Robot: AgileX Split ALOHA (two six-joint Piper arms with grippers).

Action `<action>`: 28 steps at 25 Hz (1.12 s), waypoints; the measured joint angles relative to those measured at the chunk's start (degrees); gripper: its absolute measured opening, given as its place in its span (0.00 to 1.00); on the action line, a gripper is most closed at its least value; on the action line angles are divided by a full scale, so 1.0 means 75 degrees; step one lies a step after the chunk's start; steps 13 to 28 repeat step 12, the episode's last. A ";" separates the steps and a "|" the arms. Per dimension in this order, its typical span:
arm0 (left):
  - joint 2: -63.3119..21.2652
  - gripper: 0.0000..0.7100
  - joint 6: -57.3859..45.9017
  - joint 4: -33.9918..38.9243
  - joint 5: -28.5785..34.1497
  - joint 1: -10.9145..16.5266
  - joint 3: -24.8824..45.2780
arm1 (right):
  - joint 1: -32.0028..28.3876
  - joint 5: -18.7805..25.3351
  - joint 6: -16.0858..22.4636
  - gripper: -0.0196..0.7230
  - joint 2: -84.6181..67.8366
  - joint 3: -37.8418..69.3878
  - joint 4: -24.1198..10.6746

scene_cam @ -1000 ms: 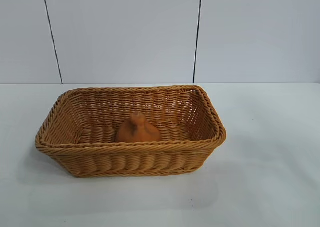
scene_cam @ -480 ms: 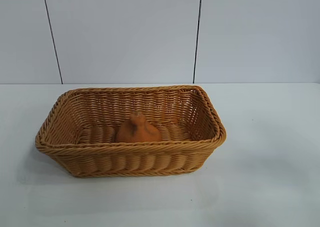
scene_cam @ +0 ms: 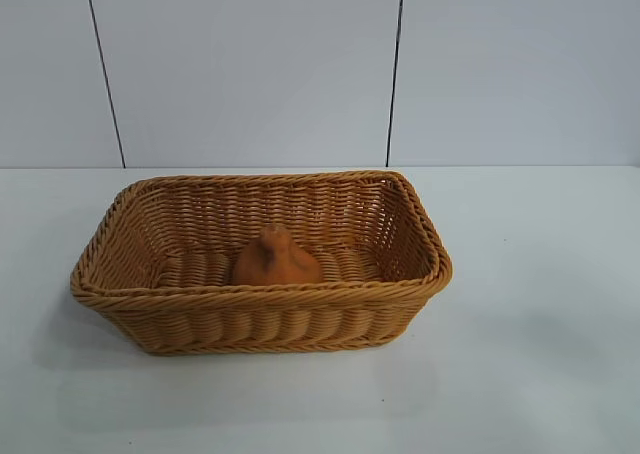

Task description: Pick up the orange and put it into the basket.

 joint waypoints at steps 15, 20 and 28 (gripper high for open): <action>0.0000 0.93 0.0000 0.0000 0.0000 0.0000 0.0000 | -0.0063 0.0007 0.0000 0.96 -0.0686 0.0000 0.0035; 0.0000 0.93 0.0000 0.0000 0.0000 0.0000 0.0000 | -0.0063 0.0007 0.0000 0.96 -0.0686 0.0000 0.0035; 0.0000 0.93 0.0000 0.0000 0.0000 0.0000 0.0000 | -0.0063 0.0007 0.0000 0.96 -0.0686 0.0000 0.0035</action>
